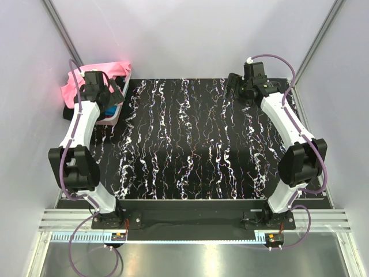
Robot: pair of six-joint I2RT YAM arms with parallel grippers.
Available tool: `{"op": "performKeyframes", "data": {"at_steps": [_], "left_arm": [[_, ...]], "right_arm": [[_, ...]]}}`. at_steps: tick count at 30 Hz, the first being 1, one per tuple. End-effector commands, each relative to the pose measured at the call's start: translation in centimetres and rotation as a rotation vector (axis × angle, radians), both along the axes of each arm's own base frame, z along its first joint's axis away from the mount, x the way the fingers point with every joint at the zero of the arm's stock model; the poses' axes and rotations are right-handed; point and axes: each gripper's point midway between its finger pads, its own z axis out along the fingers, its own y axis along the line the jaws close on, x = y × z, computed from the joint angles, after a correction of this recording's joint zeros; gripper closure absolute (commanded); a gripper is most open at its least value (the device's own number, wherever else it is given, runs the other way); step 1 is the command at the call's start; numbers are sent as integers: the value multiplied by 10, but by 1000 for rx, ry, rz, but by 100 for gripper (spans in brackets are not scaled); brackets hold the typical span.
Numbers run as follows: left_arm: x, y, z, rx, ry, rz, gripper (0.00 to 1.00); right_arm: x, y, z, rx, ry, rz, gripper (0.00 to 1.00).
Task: Fold and stack the t-shirts
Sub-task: Grab the tshirt from the pile
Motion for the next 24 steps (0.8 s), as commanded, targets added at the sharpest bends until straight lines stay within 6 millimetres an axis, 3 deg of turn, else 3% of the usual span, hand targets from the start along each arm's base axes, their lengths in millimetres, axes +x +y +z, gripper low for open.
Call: {"op": "performKeyframes", "data": {"at_steps": [1,5,13,16,19,20,21,22,24], "left_arm": [[4,-10,44,0,-126,-48,1],[-1,-16,42,23,-118,-59,1],[-4,-3,26,55,-82,24,1],[8,6,30,78,-73,65,3],[22,15,14,105,-19,109,8],[31,15,24,108,-44,110,9],[39,16,11,111,-17,107,11],[49,17,20,111,-44,106,11],[64,19,8,122,-24,103,12]], "right_arm": [[5,6,20,29,-48,11,1],[3,6,21,32,-51,9,1],[-1,9,16,48,-35,9,3],[-2,8,20,51,-43,7,3],[-5,7,24,56,-52,5,3],[-6,6,27,56,-60,3,3],[-6,6,27,55,-61,4,3],[-8,6,25,55,-58,3,3],[-9,5,27,53,-64,3,3]]}}
